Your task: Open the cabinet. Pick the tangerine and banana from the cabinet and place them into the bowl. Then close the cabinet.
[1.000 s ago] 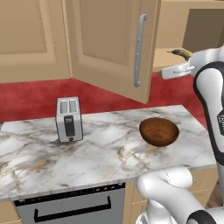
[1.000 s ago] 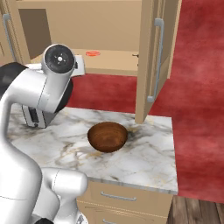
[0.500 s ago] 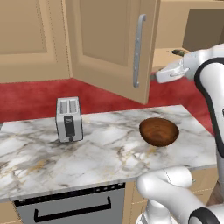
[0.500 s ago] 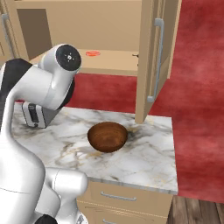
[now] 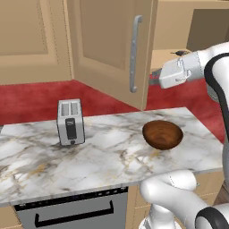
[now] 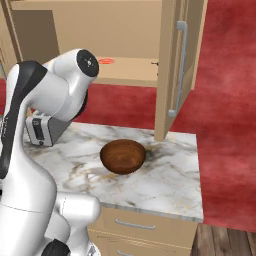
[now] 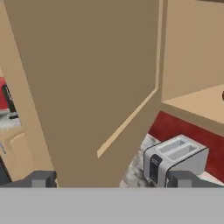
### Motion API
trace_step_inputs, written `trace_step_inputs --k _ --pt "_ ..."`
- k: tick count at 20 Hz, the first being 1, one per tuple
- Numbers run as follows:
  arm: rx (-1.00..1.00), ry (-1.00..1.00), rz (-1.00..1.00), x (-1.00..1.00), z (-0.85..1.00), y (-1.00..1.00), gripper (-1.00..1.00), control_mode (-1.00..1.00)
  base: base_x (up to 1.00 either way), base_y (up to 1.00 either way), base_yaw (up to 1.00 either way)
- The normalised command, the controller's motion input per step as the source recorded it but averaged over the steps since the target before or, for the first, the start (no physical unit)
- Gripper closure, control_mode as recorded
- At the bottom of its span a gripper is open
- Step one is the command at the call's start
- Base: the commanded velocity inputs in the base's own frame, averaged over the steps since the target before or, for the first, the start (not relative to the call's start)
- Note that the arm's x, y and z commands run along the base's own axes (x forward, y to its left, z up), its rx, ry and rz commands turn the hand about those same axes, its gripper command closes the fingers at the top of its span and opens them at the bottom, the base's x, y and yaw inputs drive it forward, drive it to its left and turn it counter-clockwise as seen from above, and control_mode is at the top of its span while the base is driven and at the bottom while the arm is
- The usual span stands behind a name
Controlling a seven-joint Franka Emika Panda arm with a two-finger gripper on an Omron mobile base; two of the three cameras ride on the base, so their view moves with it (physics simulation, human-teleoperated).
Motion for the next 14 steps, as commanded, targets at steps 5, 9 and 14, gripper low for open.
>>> trace_step_inputs --k 5,9,14 --pt "0.00 0.00 0.13 -0.10 0.00 0.56 -1.00 -1.00 0.00 0.00 0.00" --pt "0.00 0.00 0.06 -0.08 0.00 0.46 -1.00 -1.00 0.00 0.00 0.00" --pt "0.01 0.00 0.02 -0.05 0.00 0.34 -1.00 -1.00 0.00 0.00 0.00"
